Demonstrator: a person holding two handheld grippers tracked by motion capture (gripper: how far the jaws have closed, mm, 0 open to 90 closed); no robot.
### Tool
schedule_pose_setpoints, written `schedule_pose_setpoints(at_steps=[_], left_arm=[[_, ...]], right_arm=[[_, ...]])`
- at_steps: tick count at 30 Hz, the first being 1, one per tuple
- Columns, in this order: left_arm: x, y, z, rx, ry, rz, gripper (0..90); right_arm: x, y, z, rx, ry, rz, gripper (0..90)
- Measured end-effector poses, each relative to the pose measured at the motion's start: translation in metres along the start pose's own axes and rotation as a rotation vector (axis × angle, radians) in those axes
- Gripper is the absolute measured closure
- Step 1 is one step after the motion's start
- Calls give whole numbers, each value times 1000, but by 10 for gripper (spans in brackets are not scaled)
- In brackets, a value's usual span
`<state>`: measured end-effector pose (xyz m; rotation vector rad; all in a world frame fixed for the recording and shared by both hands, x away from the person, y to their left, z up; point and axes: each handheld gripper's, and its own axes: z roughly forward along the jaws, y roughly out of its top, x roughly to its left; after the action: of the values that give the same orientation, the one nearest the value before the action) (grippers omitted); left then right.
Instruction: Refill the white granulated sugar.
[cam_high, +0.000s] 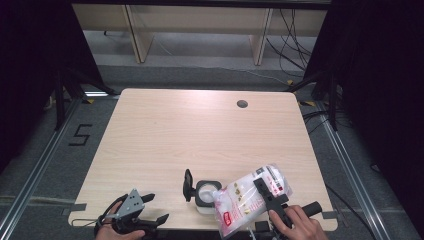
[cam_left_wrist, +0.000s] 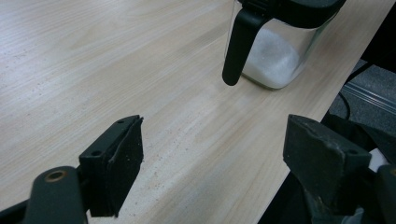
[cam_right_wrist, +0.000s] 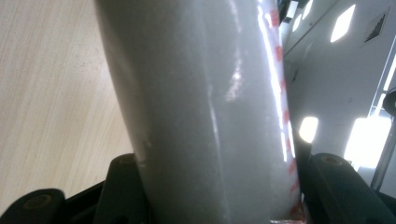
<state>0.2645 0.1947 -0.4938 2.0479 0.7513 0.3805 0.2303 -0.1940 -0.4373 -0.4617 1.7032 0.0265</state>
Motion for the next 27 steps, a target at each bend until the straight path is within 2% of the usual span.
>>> schedule_pose_setpoints(at_steps=[1,2,3,4,5,6,7,9,11,12,13,14,15,16,17,18,19,20,21,22,23,24,25,27], left_arm=[[-1,0,1,-18,-9,-12,198],[-4,0,0,-15,-3,-42,198],[-4,1,0,-20,-6,-32,200],[-3,1,-1,-10,-6,-1,199],[-5,1,0,-7,-8,-31,200],[-6,0,1,-13,-4,-32,200],[-4,0,0,9,1,-20,200],[-6,0,1,-23,-1,-36,200],[-2,1,0,-15,2,11,200],[-1,1,-1,-1,4,21,200],[-4,1,1,-19,-2,-13,200],[-1,2,-1,5,7,30,200],[-4,0,-1,4,9,-19,200],[-4,0,0,1,5,-21,201],[-2,1,-1,4,8,13,200],[-1,2,-1,6,11,27,201],[-4,1,1,-30,5,-10,201],[-5,1,-1,-6,7,-23,201],[-4,1,-1,-9,3,-13,201],[-5,0,1,-17,8,-28,201],[-6,0,1,-15,7,-25,201],[-5,1,0,-3,11,-5,201],[-5,2,0,-9,5,7,201],[-5,2,0,-6,-1,9,201]], right_arm=[[0,0,0,-3,-1,2,513],[1,0,0,-4,2,1,513],[2,1,1,-3,2,2,513],[3,1,1,-1,3,-2,515],[3,1,1,-5,6,-1,515],[4,0,1,-1,6,8,515],[4,1,1,0,5,20,515],[3,1,0,-1,0,11,515],[2,1,0,1,0,-3,514],[2,1,0,0,0,-2,514],[0,1,0,-13,-7,-27,515],[0,2,0,-11,-7,-27,515],[1,2,0,-4,-2,-19,515],[1,3,0,-6,-8,-14,515],[1,3,-1,-3,-6,-16,515],[1,3,-2,3,-7,-23,515],[-1,4,-1,-4,-17,-45,515],[-2,4,-1,-7,-16,-44,515],[-2,5,-2,-7,-17,-42,515],[-3,5,-2,-6,-20,-44,515],[-3,4,-3,0,-20,-43,515],[-4,4,-4,1,-21,-46,515],[-4,3,-5,11,-20,-31,515],[-5,3,-6,22,-25,-25,515]])
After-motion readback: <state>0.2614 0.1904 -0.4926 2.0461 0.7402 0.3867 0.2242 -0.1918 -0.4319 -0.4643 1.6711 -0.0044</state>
